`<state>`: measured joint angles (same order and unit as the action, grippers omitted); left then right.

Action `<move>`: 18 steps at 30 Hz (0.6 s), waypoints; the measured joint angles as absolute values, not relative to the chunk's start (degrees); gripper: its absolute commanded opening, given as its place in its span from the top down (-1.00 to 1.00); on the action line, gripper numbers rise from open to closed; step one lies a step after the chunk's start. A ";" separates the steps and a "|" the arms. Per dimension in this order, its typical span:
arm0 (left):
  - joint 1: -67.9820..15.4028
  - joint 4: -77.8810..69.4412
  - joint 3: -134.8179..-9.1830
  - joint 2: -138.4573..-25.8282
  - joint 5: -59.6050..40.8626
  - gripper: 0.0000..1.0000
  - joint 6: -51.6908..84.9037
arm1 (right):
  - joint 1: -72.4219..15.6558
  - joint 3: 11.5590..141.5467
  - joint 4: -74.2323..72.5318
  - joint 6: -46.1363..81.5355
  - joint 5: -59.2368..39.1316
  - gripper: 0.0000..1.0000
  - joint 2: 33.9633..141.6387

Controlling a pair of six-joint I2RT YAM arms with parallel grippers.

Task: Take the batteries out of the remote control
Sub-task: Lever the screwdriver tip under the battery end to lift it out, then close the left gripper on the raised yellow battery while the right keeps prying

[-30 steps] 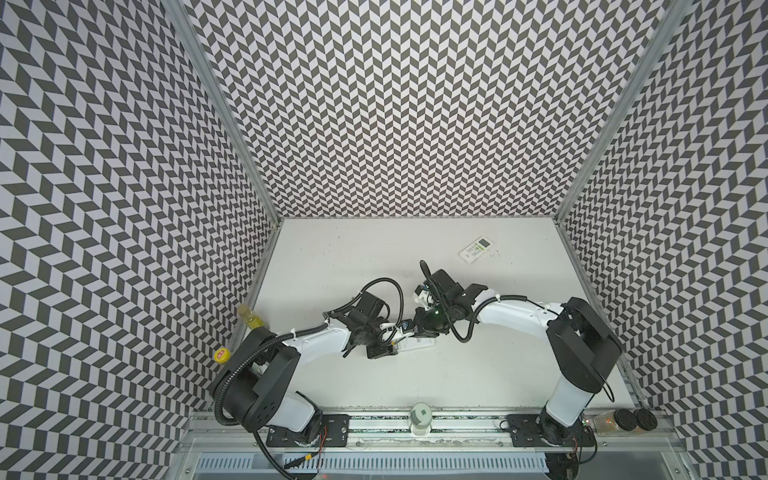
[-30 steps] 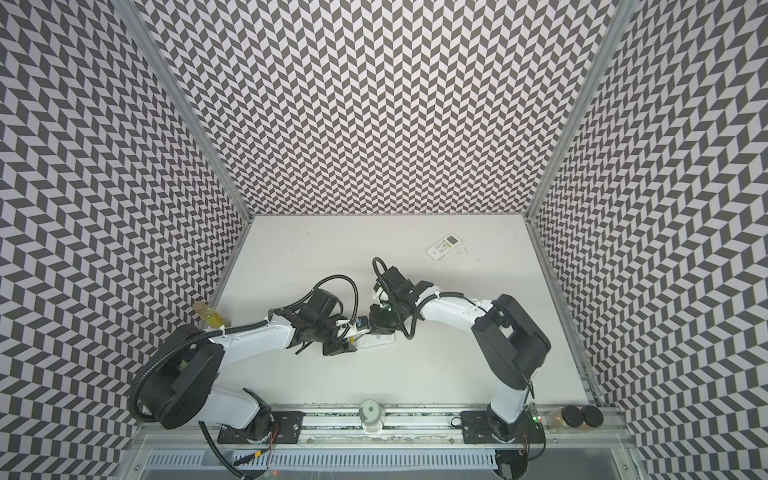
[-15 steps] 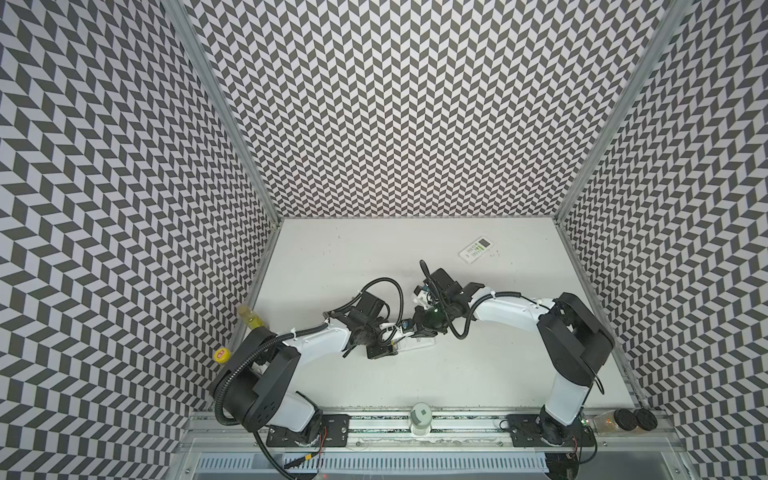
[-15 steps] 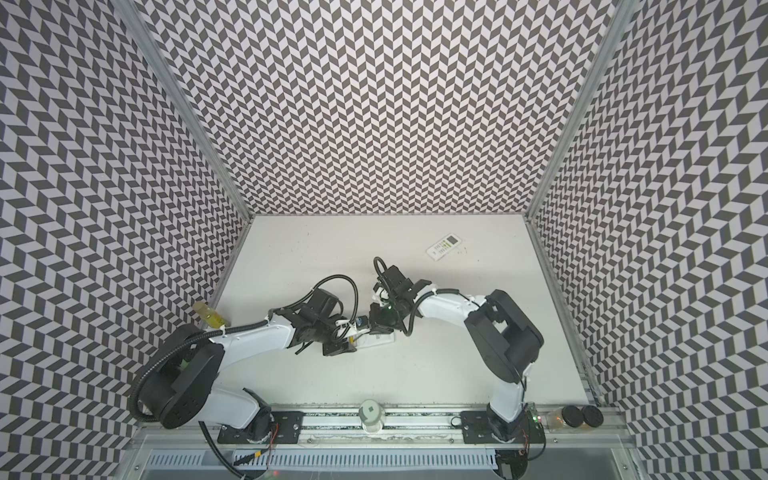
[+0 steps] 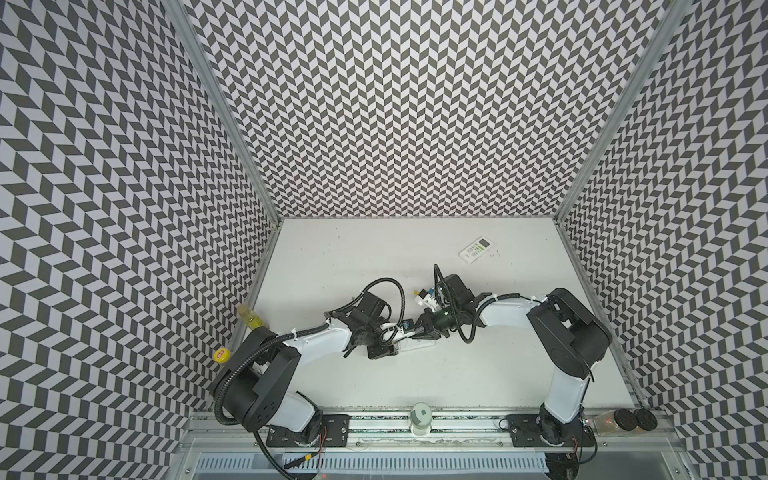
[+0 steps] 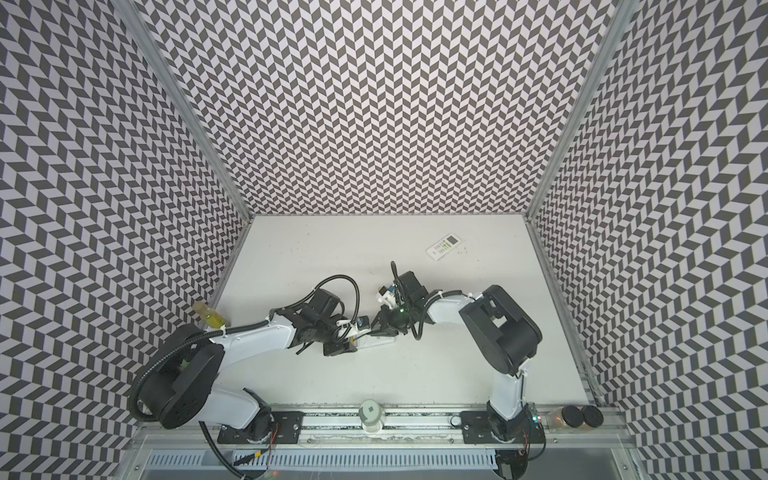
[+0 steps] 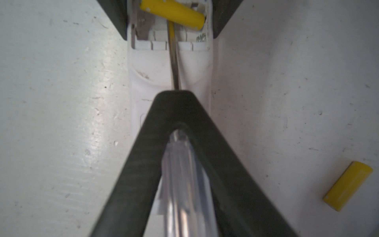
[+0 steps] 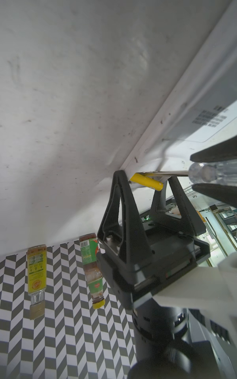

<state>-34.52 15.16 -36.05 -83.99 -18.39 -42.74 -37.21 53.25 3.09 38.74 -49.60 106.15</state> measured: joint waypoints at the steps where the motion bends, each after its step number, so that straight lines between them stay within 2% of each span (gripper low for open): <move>1: -34.52 15.16 -36.05 -83.99 -18.37 0.25 -42.74 | -37.06 53.04 2.61 38.74 -49.78 1.00 106.15; 7: -34.65 15.16 -36.10 -83.99 -18.31 -0.26 -42.78 | -36.64 52.27 0.95 38.76 -50.54 1.00 106.13; 12: -35.29 14.96 -36.34 -83.88 -18.00 -0.55 -42.89 | -36.53 51.79 0.16 38.81 -51.00 1.00 106.13; 18: -35.51 15.53 -37.23 -82.15 -17.65 -0.53 -42.33 | -36.45 51.53 -0.45 38.87 -51.18 1.00 106.13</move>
